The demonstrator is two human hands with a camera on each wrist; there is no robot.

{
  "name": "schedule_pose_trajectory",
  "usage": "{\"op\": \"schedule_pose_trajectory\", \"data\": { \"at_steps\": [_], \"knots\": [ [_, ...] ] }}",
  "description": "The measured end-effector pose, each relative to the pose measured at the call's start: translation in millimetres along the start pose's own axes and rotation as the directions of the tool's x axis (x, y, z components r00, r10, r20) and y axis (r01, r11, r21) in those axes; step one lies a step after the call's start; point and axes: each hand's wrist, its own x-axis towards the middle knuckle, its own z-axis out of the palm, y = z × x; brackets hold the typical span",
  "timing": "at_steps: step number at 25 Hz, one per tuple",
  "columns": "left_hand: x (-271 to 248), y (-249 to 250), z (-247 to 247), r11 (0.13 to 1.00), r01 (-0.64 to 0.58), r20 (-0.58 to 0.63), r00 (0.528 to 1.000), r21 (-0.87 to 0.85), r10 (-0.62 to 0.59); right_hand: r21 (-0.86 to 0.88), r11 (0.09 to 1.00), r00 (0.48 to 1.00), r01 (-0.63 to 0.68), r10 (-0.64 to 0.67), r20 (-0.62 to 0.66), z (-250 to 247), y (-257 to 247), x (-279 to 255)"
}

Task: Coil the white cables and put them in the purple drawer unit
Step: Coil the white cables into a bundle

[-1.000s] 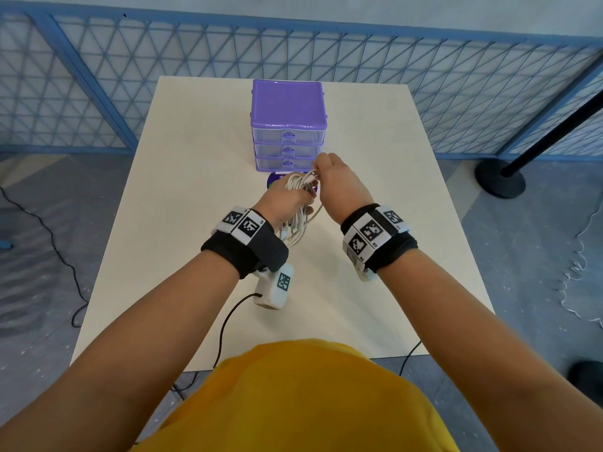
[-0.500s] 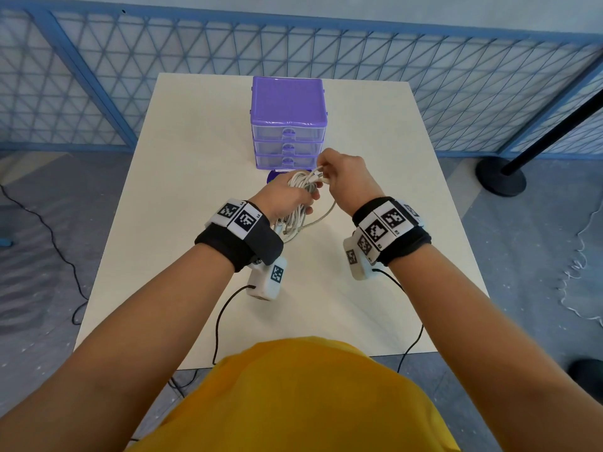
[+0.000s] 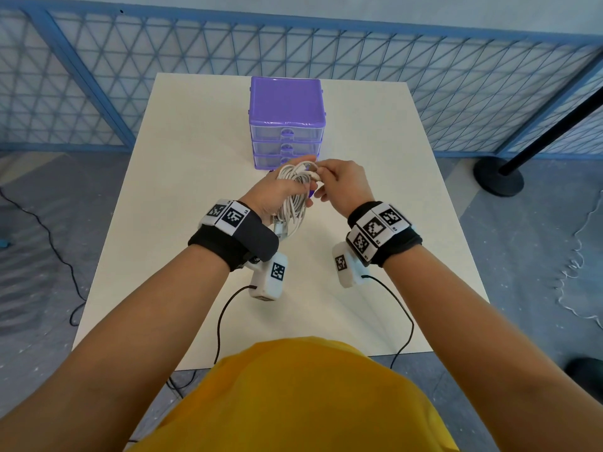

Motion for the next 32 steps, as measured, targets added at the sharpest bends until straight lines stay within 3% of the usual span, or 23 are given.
{"op": "schedule_pose_trajectory", "data": {
  "at_steps": [3, 9, 16, 24, 32],
  "knots": [
    [3.7, -3.9, -0.3, 0.998, -0.029, 0.01, 0.999, -0.047, 0.03, 0.063, 0.997, 0.999, -0.039, 0.039, 0.005, 8.6, 0.7, -4.4],
    [6.2, -5.8, -3.8, 0.986, -0.027, -0.111, 0.994, -0.167, 0.008, 0.15, 0.983, 0.995, -0.104, 0.102, 0.021, 16.2, 12.0, -8.8],
    [15.7, -8.6, 1.9, 0.968, -0.066, -0.277, 0.961, -0.242, -0.004, -0.109, 0.993, 0.998, 0.042, -0.036, 0.054, 28.9, 1.8, -22.9],
    [14.9, -16.3, 1.3, 0.963, -0.106, -0.372, 0.928, -0.249, 0.006, -0.212, 0.977, 0.985, -0.005, 0.042, 0.17, 34.6, 6.8, -27.8],
    [12.5, -12.4, 5.3, 0.962, -0.102, -0.381, 0.925, -0.253, -0.003, -0.31, 0.951, 0.998, -0.024, 0.04, 0.047, 31.5, 1.7, -31.0]
  ]
}}
